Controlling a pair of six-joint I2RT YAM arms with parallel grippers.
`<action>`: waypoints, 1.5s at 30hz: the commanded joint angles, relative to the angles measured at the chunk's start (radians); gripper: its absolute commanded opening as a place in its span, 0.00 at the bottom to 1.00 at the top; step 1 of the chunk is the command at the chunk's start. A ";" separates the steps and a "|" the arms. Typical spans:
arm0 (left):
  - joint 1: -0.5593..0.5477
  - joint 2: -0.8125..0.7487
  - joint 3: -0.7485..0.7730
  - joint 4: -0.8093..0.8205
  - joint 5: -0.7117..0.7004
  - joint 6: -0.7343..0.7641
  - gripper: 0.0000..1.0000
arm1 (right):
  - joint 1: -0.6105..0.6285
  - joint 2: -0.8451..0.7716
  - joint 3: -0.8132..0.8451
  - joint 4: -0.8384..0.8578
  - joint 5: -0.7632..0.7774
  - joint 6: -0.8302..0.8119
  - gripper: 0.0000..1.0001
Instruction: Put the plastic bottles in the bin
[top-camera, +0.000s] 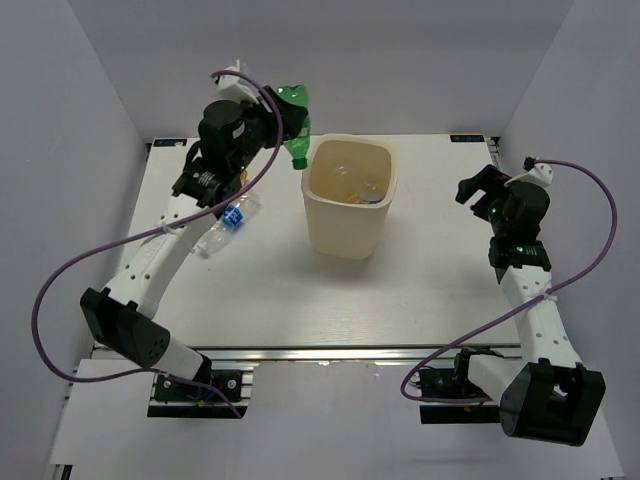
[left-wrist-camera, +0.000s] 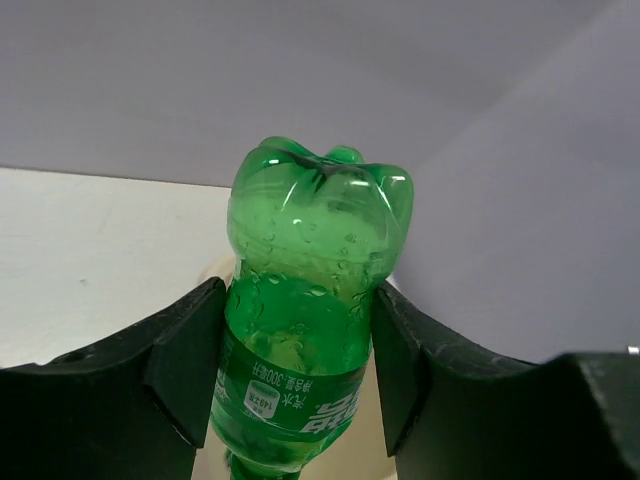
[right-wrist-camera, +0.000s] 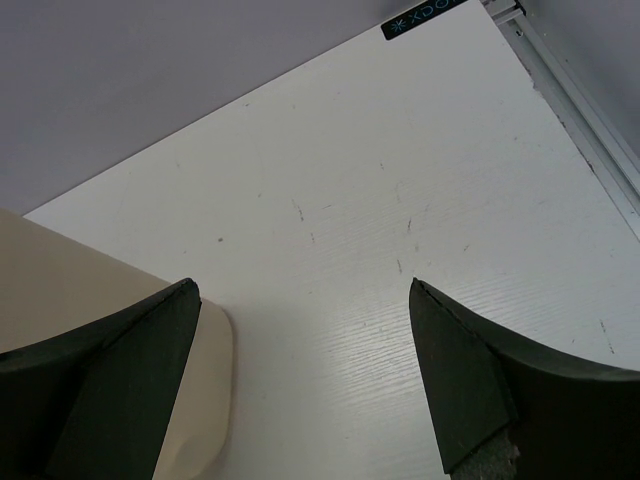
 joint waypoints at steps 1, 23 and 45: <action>-0.060 0.059 0.113 0.061 0.118 0.081 0.19 | -0.008 -0.026 -0.007 0.007 0.029 -0.020 0.89; -0.004 0.125 0.268 -0.325 0.056 0.506 0.98 | -0.015 0.006 0.012 -0.019 0.030 -0.055 0.89; 0.498 0.195 -0.398 -0.021 0.413 0.584 0.98 | -0.020 0.044 0.032 -0.039 -0.021 -0.056 0.89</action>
